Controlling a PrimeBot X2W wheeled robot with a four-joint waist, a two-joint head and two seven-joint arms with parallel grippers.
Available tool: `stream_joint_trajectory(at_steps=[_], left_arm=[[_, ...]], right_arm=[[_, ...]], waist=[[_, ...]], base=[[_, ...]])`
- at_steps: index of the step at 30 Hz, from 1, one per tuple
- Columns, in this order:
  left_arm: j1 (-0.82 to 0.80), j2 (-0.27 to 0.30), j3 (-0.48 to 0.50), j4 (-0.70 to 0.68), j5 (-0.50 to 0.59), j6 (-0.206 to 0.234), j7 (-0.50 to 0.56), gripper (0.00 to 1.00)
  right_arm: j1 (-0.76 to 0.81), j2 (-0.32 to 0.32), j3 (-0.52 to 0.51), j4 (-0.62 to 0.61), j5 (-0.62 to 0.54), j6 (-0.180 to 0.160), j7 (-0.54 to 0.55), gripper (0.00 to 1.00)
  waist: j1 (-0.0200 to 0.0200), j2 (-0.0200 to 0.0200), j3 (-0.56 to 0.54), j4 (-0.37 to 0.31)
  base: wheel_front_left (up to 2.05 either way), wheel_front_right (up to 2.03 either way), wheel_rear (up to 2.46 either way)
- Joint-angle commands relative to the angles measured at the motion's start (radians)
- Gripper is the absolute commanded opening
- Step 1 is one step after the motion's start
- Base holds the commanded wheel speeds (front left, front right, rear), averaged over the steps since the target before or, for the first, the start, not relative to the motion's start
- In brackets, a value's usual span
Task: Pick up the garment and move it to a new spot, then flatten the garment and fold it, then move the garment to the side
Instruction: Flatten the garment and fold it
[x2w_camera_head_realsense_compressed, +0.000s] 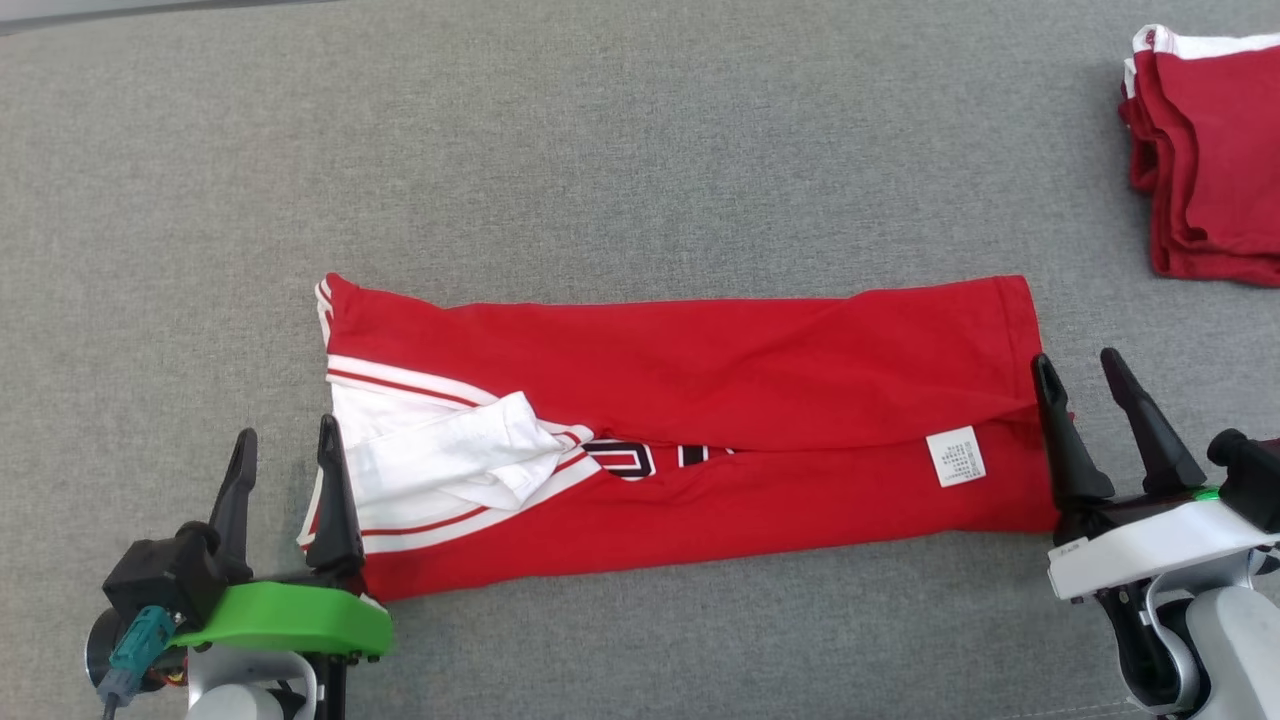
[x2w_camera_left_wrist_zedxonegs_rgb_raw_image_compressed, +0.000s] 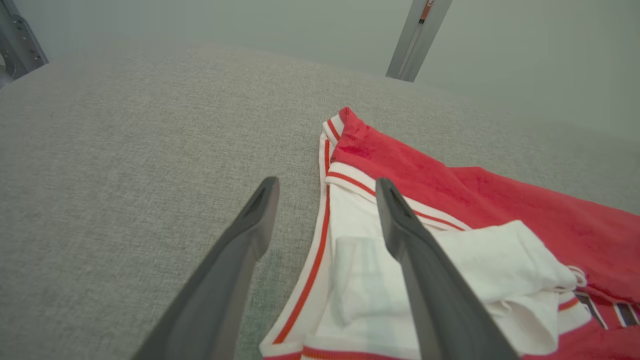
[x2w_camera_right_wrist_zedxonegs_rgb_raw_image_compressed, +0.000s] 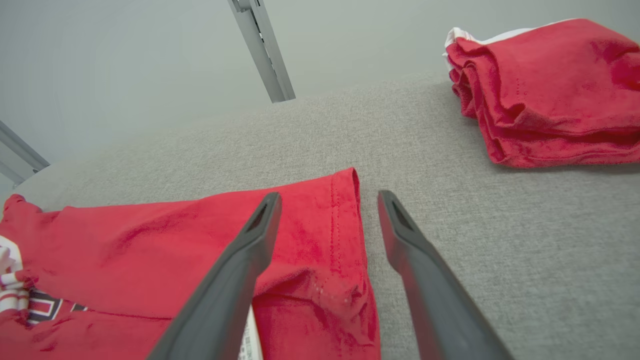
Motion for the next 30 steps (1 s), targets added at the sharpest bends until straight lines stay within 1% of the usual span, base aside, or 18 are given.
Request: stream_joint_trajectory(at_steps=[1,5,9,14,19,30], left_arm=[[-0.02,0.0,0.001,-0.018,0.03,0.015,-0.014,1.0],[-0.033,0.001,-0.001,-0.075,0.107,0.042,-0.033,1.0],[-0.028,0.005,0.005,-0.11,0.161,0.065,-0.038,1.0],[0.001,0.006,0.013,-0.122,0.188,0.083,-0.042,1.0],[0.03,0.011,0.008,-0.106,0.199,0.071,-0.04,1.0],[0.022,0.007,-0.01,-0.063,0.194,0.051,-0.04,1.0]], right_arm=[[0.011,0.014,-0.025,-0.028,-0.028,-0.002,-0.005,1.0],[0.03,0.055,-0.071,-0.104,-0.112,-0.002,-0.005,1.0],[0.044,0.085,-0.094,-0.161,-0.175,-0.001,0.015,1.0],[0.076,0.113,-0.104,-0.203,-0.22,-0.001,0.052,1.0],[0.114,0.128,-0.105,-0.221,-0.23,-0.002,0.082,1.0],[0.131,0.132,-0.107,-0.22,-0.224,-0.002,0.103,1.0]], waist=[[0.0,0.0,-0.008,-0.003],[0.0,0.0,-0.033,-0.015],[0.0,0.0,-0.062,-0.027],[0.0,0.0,-0.104,-0.032],[0.0,0.0,-0.141,-0.031],[0.0,0.0,-0.146,-0.028]], base=[[0.0,0.0,0.0],[0.0,0.0,0.0],[0.0,0.0,0.0],[0.0,0.0,0.0],[0.0,0.0,0.0],[0.0,0.0,0.0]])
